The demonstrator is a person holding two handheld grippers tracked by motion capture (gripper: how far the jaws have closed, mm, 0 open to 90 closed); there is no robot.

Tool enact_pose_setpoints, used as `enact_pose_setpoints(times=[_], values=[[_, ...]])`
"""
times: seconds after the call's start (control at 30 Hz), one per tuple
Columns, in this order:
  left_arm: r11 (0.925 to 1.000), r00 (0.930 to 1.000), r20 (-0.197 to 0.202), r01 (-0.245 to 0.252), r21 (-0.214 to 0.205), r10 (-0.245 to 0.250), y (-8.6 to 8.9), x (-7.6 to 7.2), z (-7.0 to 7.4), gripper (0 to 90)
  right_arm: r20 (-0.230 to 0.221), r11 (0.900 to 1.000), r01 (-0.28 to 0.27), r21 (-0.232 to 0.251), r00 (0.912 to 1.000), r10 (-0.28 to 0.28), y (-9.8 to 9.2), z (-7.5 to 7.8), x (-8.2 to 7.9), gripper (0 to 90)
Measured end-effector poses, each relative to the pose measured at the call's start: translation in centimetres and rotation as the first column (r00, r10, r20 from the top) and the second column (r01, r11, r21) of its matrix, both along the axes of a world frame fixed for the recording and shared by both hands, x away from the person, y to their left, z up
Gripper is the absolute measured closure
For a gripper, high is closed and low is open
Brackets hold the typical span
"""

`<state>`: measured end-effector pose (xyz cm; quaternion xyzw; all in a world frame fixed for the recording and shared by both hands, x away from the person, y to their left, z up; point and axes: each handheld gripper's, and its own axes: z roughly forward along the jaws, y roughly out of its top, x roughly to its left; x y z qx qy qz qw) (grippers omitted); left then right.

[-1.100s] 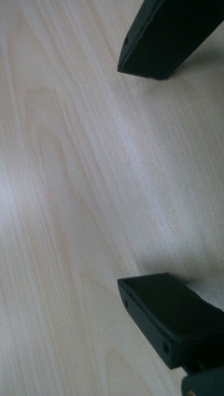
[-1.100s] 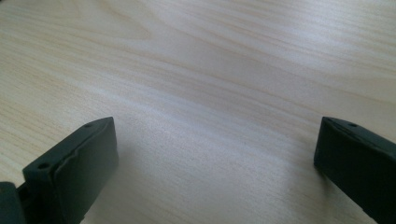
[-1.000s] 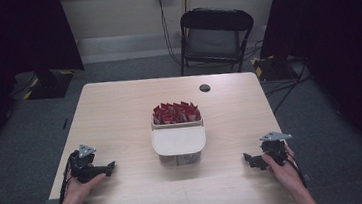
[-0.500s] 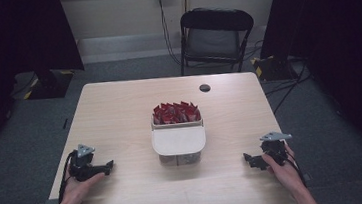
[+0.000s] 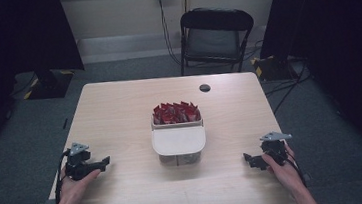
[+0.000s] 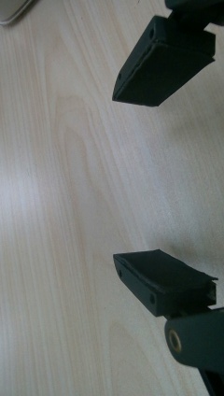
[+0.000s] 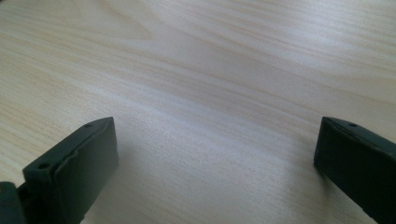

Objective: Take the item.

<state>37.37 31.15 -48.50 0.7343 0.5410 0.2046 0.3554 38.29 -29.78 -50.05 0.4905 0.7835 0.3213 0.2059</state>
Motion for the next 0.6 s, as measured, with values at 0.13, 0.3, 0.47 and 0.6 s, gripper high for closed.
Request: enact_pose_setpoints(times=[0.13, 0.3, 0.47, 0.6], values=[[0.9998, 0.9995, 0.029, 0.008, 0.017, -0.008, -0.2, -0.1, 0.5, 19.8, 0.000, 1.0000, 0.000, 0.000, 1.0000, 0.000, 0.0, 0.0, 0.0, 0.0], [0.9992, 0.9983, 0.046, 0.035, 0.019, -0.036, -0.8, -0.3, 1.1, 22.2, 0.000, 1.0000, 0.000, 0.000, 1.0000, 0.000, 0.0, 0.0, 0.0, 0.0], [0.9983, 0.9960, 0.069, 0.057, 0.016, -0.058, -1.3, -0.5, 1.9, 23.8, 0.000, 1.0000, 0.000, 0.000, 1.0000, 0.000, 0.0, 0.0, 0.0, 0.0], [0.9964, 0.9928, 0.084, 0.084, 0.017, -0.085, -1.6, -0.6, 2.4, 26.2, 0.000, 1.0000, 0.000, 0.000, 1.0000, 0.000, 0.0, 0.0, 0.0, 0.0]])
